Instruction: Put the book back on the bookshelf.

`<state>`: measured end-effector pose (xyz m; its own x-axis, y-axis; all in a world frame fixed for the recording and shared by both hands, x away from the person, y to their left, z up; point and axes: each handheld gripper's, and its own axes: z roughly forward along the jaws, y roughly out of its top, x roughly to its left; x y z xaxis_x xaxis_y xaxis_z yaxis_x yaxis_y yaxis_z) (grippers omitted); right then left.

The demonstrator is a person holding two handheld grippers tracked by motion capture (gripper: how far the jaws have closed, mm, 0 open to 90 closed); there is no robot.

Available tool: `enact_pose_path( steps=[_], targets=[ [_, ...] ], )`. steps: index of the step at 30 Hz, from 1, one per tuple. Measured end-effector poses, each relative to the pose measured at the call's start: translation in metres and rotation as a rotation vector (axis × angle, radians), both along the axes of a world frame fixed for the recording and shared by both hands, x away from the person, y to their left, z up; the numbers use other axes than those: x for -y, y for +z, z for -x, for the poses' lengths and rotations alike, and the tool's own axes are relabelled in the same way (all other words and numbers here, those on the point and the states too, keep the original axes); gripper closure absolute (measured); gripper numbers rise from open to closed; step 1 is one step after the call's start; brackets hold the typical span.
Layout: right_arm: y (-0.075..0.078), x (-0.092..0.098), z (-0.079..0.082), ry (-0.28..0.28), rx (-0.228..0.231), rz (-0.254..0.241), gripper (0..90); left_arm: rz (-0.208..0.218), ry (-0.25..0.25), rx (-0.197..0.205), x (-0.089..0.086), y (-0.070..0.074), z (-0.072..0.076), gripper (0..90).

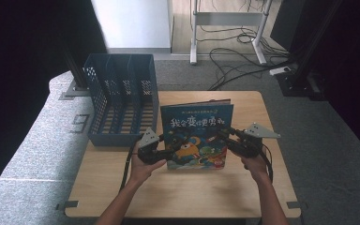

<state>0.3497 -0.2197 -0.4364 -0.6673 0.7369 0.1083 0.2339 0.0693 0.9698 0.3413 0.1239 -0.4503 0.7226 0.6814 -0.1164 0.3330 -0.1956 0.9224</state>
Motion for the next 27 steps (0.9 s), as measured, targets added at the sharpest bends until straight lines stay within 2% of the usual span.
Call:
enact_pose_path(
  steps=[3,9,17,23,27],
  targets=[
    [-0.001,-0.002,-0.002,-0.010,0.003,-0.007,56.2,0.000,0.010,0.011,0.000,-0.001,0.002,33.7],
    [-0.004,0.000,0.000,0.008,0.014,-0.023,57.3,0.036,-0.004,0.028,-0.001,0.001,0.005,37.4],
    [-0.003,0.007,0.007,0.036,0.026,0.004,57.3,0.041,-0.012,0.058,0.003,0.006,0.011,40.8],
    [-0.004,0.013,0.014,0.052,0.034,0.016,57.5,0.030,-0.042,0.076,0.005,0.007,0.016,42.2],
    [-0.006,0.016,0.016,0.058,0.034,0.016,57.3,0.025,-0.058,0.069,0.007,0.006,0.017,41.9]
  ],
)
